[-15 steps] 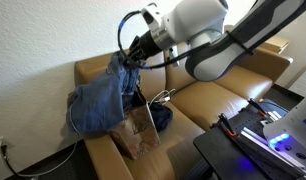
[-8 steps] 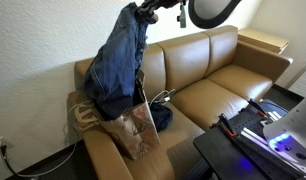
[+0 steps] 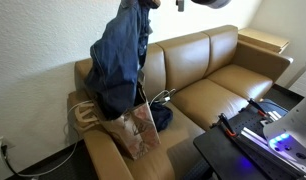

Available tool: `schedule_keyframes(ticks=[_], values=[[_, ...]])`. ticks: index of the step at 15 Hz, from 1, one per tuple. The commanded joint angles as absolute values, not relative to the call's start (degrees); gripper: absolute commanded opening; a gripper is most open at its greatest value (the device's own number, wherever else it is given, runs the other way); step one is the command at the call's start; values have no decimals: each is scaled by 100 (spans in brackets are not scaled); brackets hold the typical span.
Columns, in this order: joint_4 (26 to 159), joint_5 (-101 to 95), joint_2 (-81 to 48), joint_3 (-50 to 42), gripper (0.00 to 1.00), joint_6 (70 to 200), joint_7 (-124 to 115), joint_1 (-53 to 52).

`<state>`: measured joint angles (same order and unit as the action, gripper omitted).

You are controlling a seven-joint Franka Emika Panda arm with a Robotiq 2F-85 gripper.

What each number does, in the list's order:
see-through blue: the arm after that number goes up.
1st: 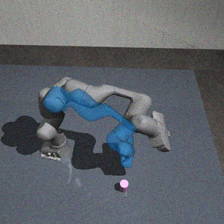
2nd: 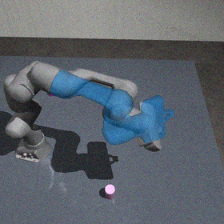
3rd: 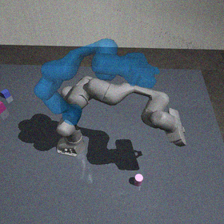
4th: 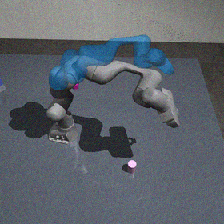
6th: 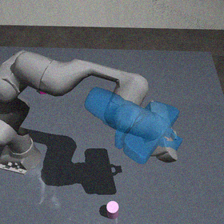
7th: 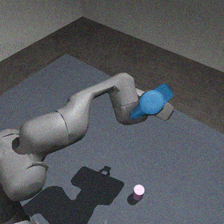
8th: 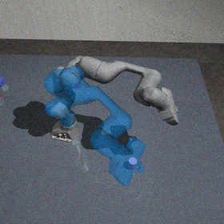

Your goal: Put the jeans on the couch

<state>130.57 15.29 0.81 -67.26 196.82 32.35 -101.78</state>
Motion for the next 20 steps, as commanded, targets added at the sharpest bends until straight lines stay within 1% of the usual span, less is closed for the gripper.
schedule_keyframes(ticks=[1,3,4,5,6,7,8,9,10,11,12,13,14,15,16,20], values=[[12175,2081,126,-6906,3,19358,3107,-9925],[11728,2418,35,-7069,3,19128,2989,-9737],[11588,1590,-77,-6500,3,18998,1955,-8775],[11370,1526,-101,-6466,3,18885,1722,-8542],[11871,1063,74,-5781,10,19073,1660,-8114],[11723,961,72,-5645,10,18954,1444,-7781],[11607,1521,76,-6633,10,18882,1922,-8747],[11581,1515,75,-6618,3,18860,1896,-8680],[11624,1603,-93,-6673,3,18880,1802,-8635],[11534,1221,-214,-5846,3,18887,1046,-7537],[11353,1290,-183,-5866,3,18748,816,-7361],[11178,1171,7,-5714,3,18530,665,-6963],[11064,1570,-82,-6336,3,18479,772,-7454],[10961,1216,-70,-5506,3,18372,257,-6343],[10825,1239,-73,-5524,3,18236,129,-6123],[10156,1308,-140,-4956,3,17492,-497,-4453]])
